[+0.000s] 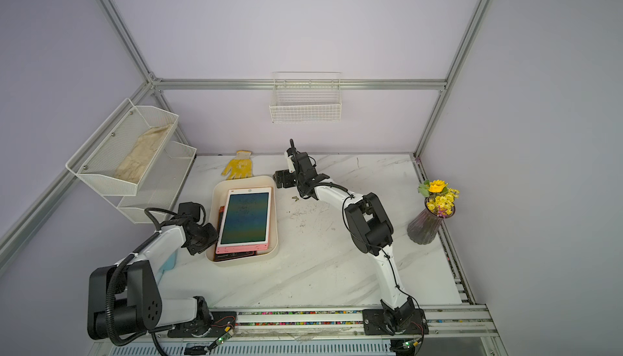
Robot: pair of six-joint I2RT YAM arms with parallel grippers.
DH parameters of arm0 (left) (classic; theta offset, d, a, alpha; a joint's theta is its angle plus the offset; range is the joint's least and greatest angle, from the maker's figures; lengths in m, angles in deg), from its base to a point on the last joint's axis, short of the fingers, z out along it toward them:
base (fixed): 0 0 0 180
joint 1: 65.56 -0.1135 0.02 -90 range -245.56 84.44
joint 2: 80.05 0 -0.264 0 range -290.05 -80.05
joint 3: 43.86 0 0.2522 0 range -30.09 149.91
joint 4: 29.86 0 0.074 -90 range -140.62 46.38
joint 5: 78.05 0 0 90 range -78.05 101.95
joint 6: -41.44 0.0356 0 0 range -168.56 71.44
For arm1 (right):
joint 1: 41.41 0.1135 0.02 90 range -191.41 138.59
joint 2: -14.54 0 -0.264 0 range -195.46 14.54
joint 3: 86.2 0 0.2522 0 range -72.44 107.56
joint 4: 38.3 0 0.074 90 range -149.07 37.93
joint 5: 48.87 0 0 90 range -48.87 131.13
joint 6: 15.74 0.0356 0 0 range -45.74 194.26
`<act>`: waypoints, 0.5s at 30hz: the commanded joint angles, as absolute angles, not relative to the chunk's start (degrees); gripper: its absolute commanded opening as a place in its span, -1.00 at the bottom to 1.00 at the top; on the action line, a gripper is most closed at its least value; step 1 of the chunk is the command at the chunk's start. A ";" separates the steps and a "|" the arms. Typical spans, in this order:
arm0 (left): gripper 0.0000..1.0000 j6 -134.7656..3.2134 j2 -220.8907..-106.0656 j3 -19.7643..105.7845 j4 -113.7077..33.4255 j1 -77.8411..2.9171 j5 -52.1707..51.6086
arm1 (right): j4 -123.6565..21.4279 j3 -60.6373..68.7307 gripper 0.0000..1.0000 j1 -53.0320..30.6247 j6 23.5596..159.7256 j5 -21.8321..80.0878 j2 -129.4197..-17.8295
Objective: Take out the writing tablet from the storage box
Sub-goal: Move the storage box to the center of the board.
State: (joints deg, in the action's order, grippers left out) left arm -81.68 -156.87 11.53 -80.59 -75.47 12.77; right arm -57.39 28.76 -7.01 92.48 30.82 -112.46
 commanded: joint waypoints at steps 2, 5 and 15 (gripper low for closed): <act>-0.26 -80.50 -157.60 13.02 -79.62 -76.77 17.27 | -63.12 29.22 0.77 -4.12 95.26 26.53 -111.44; -0.26 -79.95 -157.92 13.83 -79.92 -76.75 19.39 | -63.17 28.19 0.75 -3.20 96.05 25.82 -111.18; 0.05 -80.12 -159.30 16.60 -81.78 -77.41 23.70 | -66.65 26.60 0.64 -2.91 100.01 22.27 -112.99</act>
